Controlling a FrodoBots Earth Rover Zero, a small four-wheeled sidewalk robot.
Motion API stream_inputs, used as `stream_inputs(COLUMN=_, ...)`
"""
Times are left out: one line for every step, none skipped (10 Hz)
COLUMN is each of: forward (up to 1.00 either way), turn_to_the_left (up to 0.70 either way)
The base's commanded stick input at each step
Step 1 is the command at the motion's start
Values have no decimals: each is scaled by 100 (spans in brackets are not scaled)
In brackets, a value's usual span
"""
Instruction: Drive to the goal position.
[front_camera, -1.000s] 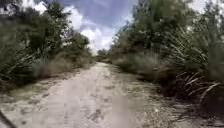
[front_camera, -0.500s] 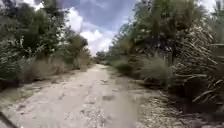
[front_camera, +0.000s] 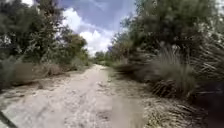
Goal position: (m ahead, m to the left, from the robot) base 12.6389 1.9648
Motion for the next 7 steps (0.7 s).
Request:
stream_inputs(forward=85, turn_to_the_left=34)
stream_inputs(forward=85, turn_to_the_left=34)
stream_inputs(forward=85, turn_to_the_left=34)
stream_inputs(forward=85, turn_to_the_left=34)
stream_inputs(forward=85, turn_to_the_left=34)
stream_inputs(forward=85, turn_to_the_left=34)
stream_inputs(forward=85, turn_to_the_left=21)
